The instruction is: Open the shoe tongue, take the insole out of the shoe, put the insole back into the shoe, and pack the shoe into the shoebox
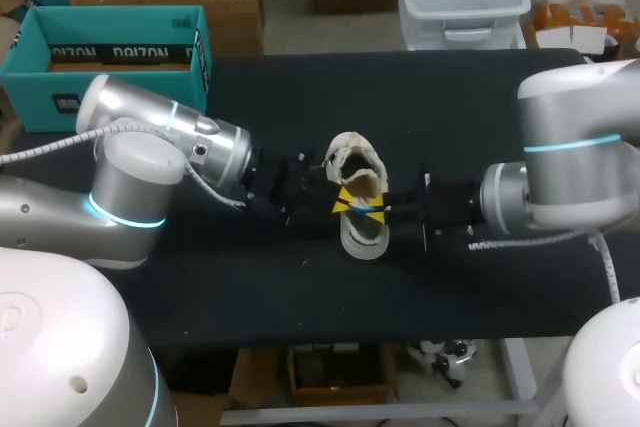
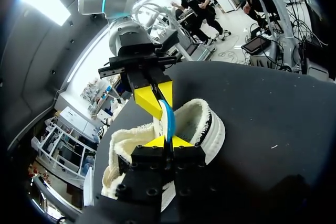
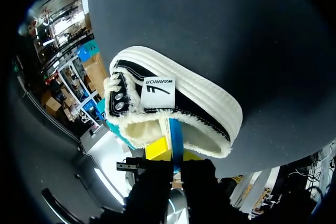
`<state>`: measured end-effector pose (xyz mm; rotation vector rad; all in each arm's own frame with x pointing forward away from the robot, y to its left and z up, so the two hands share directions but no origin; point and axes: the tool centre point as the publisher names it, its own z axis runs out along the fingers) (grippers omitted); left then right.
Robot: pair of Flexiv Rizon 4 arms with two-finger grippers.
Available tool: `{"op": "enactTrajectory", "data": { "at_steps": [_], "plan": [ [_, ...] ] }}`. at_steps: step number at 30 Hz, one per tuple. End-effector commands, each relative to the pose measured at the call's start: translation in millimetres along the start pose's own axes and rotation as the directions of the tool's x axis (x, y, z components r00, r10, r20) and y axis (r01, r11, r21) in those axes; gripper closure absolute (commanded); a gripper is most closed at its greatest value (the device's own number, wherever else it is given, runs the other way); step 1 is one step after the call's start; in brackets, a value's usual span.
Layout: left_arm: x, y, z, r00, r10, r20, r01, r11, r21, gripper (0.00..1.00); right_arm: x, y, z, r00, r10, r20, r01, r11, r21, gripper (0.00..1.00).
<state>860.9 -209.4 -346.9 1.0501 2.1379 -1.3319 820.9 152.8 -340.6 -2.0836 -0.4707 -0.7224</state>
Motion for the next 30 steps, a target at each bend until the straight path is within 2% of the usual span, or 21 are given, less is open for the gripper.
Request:
{"op": "enactTrajectory", "data": {
  "at_steps": [1, 2, 3, 5, 6, 7, 8, 10, 11, 12, 17, 21, 30],
  "plan": [
    [-0.5, -8.0, -7, 1.000, 0.006, -0.001, -0.006, 1.000, 0.012, 0.73, 3, 5, 4, 1.000, 0.002, 0.016, -0.002, 1.000, -0.001, 1.00],
    [-0.7, -9.6, -9, 1.000, 0.005, -0.002, -0.005, 1.000, 0.021, 0.73, 3, 5, 4, 1.000, 0.001, 0.018, -0.001, 1.000, -0.002, 1.00],
    [-1.1, -11.7, -11, 1.000, 0.008, -0.003, -0.008, 1.000, 0.020, 0.58, 3, 6, 4, 1.000, 0.002, 0.030, -0.001, 1.000, -0.016, 1.00],
    [-2.0, -14.8, -14, 1.000, 0.011, -0.006, -0.011, 1.000, 0.027, 0.43, 3, 6, 4, 0.999, -0.002, 0.038, 0.003, 1.000, -0.021, 1.00],
    [-2.4, -16.3, -16, 1.000, 0.011, -0.005, -0.011, 1.000, 0.027, 0.40, 3, 6, 5, 0.999, -0.001, 0.047, 0.003, 1.000, -0.031, 1.00],
    [-2.7, -17.6, -17, 1.000, 0.014, -0.005, -0.014, 1.000, 0.026, 0.31, 3, 6, 5, 0.999, -0.001, 0.051, 0.003, 0.999, -0.035, 1.00],
    [-3.0, -19.3, -19, 1.000, 0.017, -0.006, -0.016, 0.999, 0.031, 0.29, 3, 5, 7, 0.998, 0.000, 0.060, 0.002, 0.999, -0.045, 1.00],
    [-3.3, -21.8, -22, 1.000, 0.020, -0.006, -0.020, 0.999, 0.030, 0.12, 3, 5, 9, 0.997, 0.004, 0.075, 0.001, 0.998, -0.059, 1.00],
    [-3.5, -22.3, -23, 1.000, 0.021, -0.006, -0.021, 0.999, 0.033, 0.12, 2, 5, 9, 0.997, 0.004, 0.079, 0.001, 0.998, -0.063, 1.00],
    [-3.9, -23.1, -25, 1.000, 0.020, -0.005, -0.019, 0.999, 0.038, 0.07, 1, 6, 12, 0.996, 0.009, 0.094, -0.001, 0.997, -0.078, 1.00],
    [-5.8, -26.2, -35, 1.000, -0.009, -0.008, 0.009, 0.999, 0.046, 0.00, -4, 11, 21, 0.991, 0.025, 0.134, -0.011, 0.995, -0.103, 1.00],
    [-7.6, -29.3, -43, 0.999, -0.028, -0.019, 0.029, 0.999, 0.038, 0.00, -10, 16, 24, 0.990, 0.034, 0.140, -0.018, 0.994, -0.111, 1.00],
    [-16.2, -38.4, -67, 0.996, -0.079, -0.035, 0.080, 0.996, 0.028, 0.00, -23, 22, 29, 0.974, 0.071, 0.215, -0.029, 0.980, -0.195, 1.00]
  ]
}}
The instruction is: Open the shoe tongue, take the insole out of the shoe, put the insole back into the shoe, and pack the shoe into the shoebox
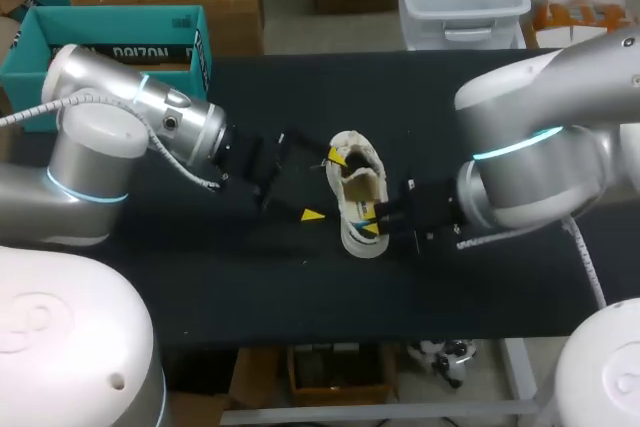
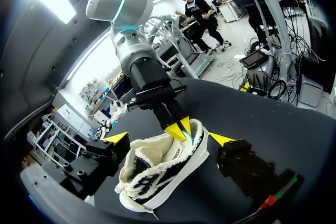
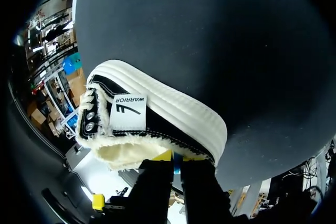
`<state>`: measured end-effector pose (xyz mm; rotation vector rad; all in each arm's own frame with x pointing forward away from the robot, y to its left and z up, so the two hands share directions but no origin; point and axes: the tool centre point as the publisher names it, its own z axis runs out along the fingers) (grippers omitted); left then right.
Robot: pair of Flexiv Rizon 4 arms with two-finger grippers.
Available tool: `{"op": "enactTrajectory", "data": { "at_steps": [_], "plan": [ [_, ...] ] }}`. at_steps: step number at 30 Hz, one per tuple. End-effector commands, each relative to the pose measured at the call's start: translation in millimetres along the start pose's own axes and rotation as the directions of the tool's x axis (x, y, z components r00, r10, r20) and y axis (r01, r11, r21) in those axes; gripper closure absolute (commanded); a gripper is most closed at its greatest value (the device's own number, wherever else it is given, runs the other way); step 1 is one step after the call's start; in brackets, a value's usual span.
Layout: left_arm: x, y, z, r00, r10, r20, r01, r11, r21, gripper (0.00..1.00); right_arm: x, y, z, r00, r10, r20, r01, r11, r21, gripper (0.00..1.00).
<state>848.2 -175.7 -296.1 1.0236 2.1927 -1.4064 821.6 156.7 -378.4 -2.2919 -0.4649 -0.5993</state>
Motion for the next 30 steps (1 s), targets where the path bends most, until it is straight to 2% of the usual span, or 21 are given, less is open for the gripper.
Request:
{"op": "enactTrajectory", "data": {
  "at_steps": [1, 6, 12, 14, 21, 24, 30],
  "plan": [
    [-2.7, -10.0, -17, 1.000, -0.021, -0.010, 0.021, 1.000, -0.019, 0.00, 1, 0, 8, 0.996, 0.013, 0.084, -0.009, 0.999, -0.051, 1.00],
    [-6.6, -13.7, -35, 0.999, -0.053, -0.014, 0.052, 0.998, -0.032, 0.00, -1, -3, 5, 0.994, 0.013, 0.107, -0.004, 0.997, -0.083, 1.00],
    [-7.8, -13.8, -49, 0.997, -0.073, 0.001, 0.072, 0.996, -0.058, 0.00, 3, -17, -5, 0.993, -0.007, 0.117, 0.022, 0.992, -0.125, 1.00],
    [-7.2, -13.4, -50, 0.997, -0.077, 0.002, 0.077, 0.995, -0.062, 0.00, 4, -21, -8, 0.992, -0.013, 0.122, 0.030, 0.990, -0.140, 0.90],
    [-4.6, -12.4, -51, 0.996, -0.087, 0.004, 0.087, 0.994, -0.063, 0.00, 1, -22, -8, 0.988, 0.005, 0.154, 0.019, 0.987, -0.157, 0.84],
    [-3.4, -12.3, -53, 0.996, -0.090, 0.005, 0.090, 0.994, -0.064, 0.00, -1, -20, -7, 0.987, 0.016, 0.158, 0.009, 0.988, -0.153, 0.76],
    [-2.7, -11.8, -56, 0.995, -0.097, 0.007, 0.097, 0.993, -0.072, 0.00, -2, -22, -8, 0.983, 0.023, 0.180, 0.007, 0.987, -0.160, 0.74]
  ]
}}
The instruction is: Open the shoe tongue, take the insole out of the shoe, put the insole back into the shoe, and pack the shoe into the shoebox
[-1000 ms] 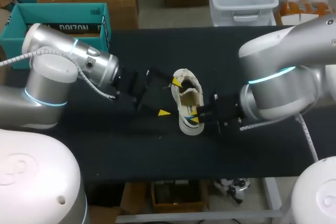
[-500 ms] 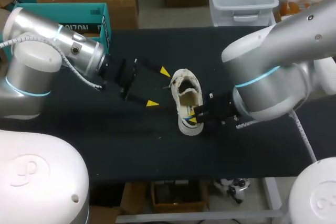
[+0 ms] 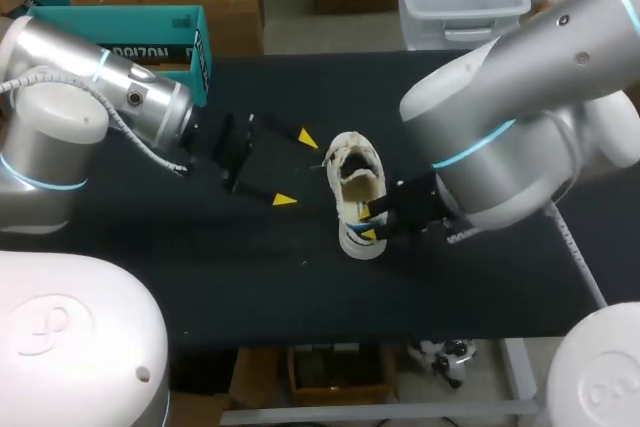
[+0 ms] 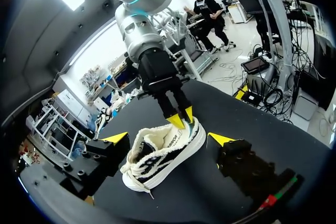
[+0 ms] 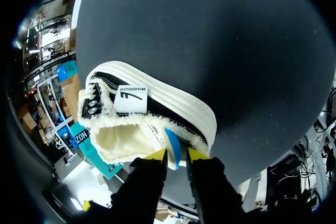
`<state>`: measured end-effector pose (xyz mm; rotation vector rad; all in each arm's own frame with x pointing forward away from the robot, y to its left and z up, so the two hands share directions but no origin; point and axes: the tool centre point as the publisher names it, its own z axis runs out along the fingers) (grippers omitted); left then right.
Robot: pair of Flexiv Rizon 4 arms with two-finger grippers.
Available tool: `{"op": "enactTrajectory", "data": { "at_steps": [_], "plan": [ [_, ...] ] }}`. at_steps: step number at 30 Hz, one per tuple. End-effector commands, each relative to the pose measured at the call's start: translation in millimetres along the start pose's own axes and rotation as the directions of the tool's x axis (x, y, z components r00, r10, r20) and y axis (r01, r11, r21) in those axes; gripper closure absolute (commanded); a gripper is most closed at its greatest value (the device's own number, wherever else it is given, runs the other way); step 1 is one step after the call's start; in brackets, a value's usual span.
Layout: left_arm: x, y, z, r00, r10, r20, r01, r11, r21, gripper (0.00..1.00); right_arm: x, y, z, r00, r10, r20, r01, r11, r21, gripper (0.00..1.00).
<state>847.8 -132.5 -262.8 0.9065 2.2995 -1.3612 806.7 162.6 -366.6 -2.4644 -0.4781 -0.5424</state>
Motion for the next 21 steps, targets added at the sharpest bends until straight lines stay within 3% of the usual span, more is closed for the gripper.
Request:
{"op": "enactTrajectory", "data": {
  "at_steps": [1, 7, 14, 21],
  "plan": [
    [0.9, -0.8, -4, 1.000, -0.004, 0.004, 0.004, 1.000, -0.007, 0.00, 2, -6, -4, 0.996, 0.001, 0.092, 0.001, 1.000, -0.023, 0.74],
    [-0.3, -1.3, -11, 1.000, -0.029, -0.007, 0.029, 0.999, -0.018, 0.00, 2, -20, -17, 0.994, -0.012, 0.106, 0.019, 0.998, -0.067, 0.81],
    [-1.7, 0.7, -17, 0.994, -0.104, -0.045, 0.102, 0.994, -0.038, 0.00, 0, -29, -27, 0.992, -0.023, 0.127, 0.036, 0.994, -0.100, 1.00],
    [1.7, 1.7, -27, 0.979, -0.181, -0.097, 0.171, 0.980, -0.099, 0.00, 18, -17, -19, 0.989, -0.089, 0.117, 0.098, 0.993, -0.071, 1.00]
  ]
}}
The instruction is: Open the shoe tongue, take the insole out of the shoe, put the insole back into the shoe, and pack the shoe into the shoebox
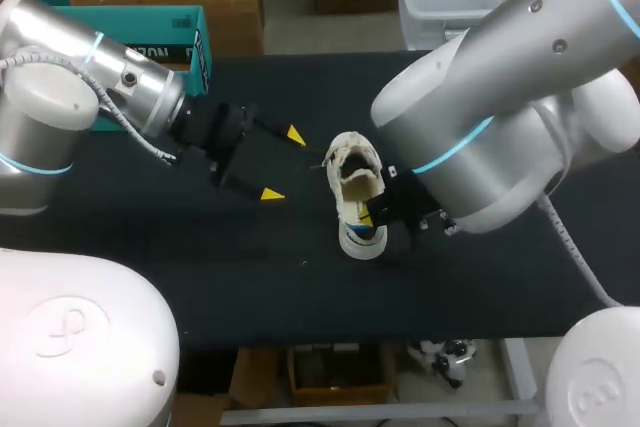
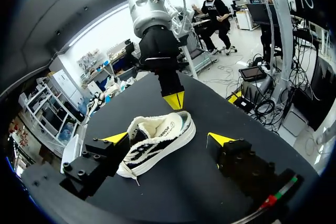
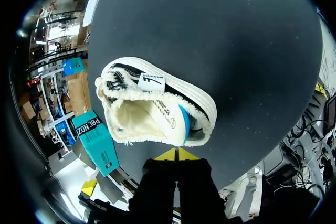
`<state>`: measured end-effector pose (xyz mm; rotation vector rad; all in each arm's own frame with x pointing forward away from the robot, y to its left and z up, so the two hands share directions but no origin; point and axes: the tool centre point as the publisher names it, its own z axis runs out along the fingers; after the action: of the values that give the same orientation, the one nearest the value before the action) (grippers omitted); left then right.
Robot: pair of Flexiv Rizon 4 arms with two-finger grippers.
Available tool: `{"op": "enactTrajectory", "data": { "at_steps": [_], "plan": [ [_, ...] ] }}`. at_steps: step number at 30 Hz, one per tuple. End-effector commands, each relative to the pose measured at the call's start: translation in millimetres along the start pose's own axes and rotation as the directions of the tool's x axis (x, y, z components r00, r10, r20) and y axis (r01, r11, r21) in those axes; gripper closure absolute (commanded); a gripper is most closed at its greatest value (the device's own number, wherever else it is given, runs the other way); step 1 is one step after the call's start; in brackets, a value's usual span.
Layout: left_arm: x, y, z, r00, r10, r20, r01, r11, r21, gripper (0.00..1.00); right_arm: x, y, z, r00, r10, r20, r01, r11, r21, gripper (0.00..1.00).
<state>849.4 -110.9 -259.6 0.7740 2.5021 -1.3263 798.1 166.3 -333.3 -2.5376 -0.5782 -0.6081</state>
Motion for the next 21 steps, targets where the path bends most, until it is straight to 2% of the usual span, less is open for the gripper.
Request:
{"op": "enactTrajectory", "data": {
  "at_steps": [1, 8, 11, 21],
  "plan": [
    [0.0, -5.6, -10, 0.999, -0.034, -0.042, 0.033, 0.999, -0.028, 0.00, 10, 7, 11, 0.993, -0.020, 0.113, 0.017, 1.000, 0.026, 1.00],
    [6.3, -7.0, -26, 0.982, -0.178, -0.057, 0.170, 0.978, -0.123, 0.00, 10, 19, 35, 0.992, -0.049, 0.118, 0.041, 0.997, 0.071, 1.00],
    [8.9, -7.2, -33, 0.978, -0.203, -0.055, 0.193, 0.970, -0.147, 0.00, 5, 26, 42, 0.992, -0.047, 0.120, 0.038, 0.997, 0.073, 1.00],
    [13.4, -8.2, -49, 0.970, -0.241, -0.029, 0.235, 0.962, -0.136, 0.00, -6, 36, 63, 0.989, -0.055, 0.135, 0.050, 0.998, 0.045, 1.00]
  ]
}}
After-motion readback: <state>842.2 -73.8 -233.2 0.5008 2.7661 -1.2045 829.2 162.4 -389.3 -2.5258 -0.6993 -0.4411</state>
